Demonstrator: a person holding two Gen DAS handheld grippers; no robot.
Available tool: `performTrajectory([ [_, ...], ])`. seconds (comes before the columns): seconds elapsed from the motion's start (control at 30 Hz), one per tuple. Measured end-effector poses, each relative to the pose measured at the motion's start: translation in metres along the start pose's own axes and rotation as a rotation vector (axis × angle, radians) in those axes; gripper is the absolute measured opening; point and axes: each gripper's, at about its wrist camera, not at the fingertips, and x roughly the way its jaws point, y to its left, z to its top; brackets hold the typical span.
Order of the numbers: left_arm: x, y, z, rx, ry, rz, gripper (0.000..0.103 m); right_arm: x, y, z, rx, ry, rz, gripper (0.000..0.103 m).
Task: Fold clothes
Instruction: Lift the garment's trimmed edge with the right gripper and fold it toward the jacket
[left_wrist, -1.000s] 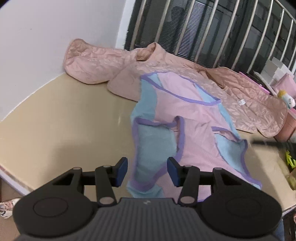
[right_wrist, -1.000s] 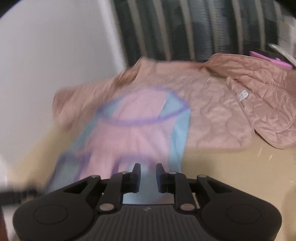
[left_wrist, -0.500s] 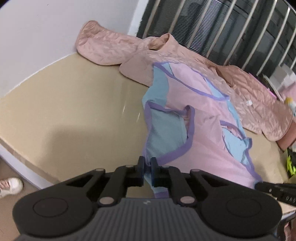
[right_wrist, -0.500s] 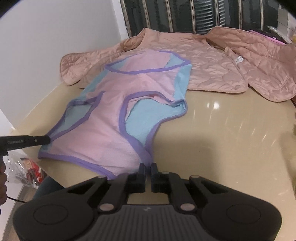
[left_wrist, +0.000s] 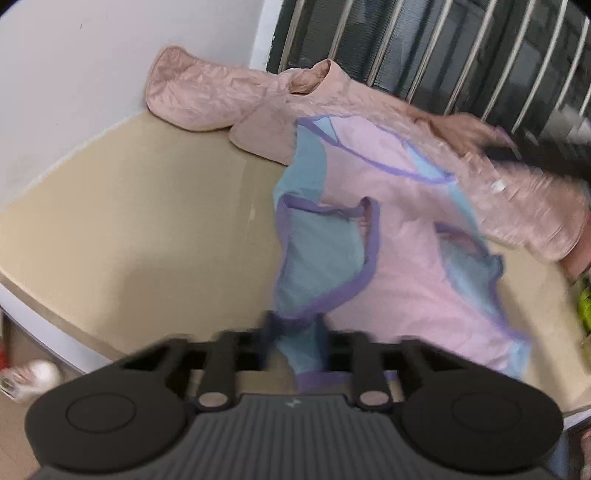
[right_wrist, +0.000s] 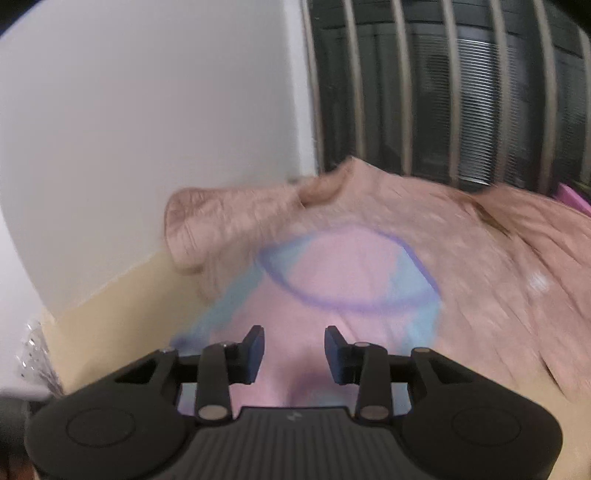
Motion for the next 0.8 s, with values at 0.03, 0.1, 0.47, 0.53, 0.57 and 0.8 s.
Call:
performTrajectory([
  [0.03,0.001,-0.001,0.000,0.013,-0.002,0.012,0.004,0.020,-0.001,0.013,-0.008,0.006,0.025,0.034],
  [0.1,0.001,0.005,0.002,-0.004,0.001,0.017,0.004,0.060,-0.001,0.035,-0.037,0.027,0.072,0.034],
  [0.47,-0.002,0.032,0.013,-0.084,0.013,-0.012,0.046,0.259,0.018,0.091,-0.045,0.298,0.097,0.021],
  [0.53,-0.003,0.025,0.011,-0.058,0.009,0.002,0.035,0.273,0.021,0.089,-0.039,0.332,0.090,0.000],
  [0.57,-0.002,0.023,0.010,-0.054,0.011,-0.007,0.027,0.277,0.021,0.088,-0.027,0.338,0.094,0.001],
  [0.8,-0.002,0.018,0.006,-0.080,0.021,-0.052,0.013,0.269,0.001,0.103,0.060,0.205,0.037,0.008],
])
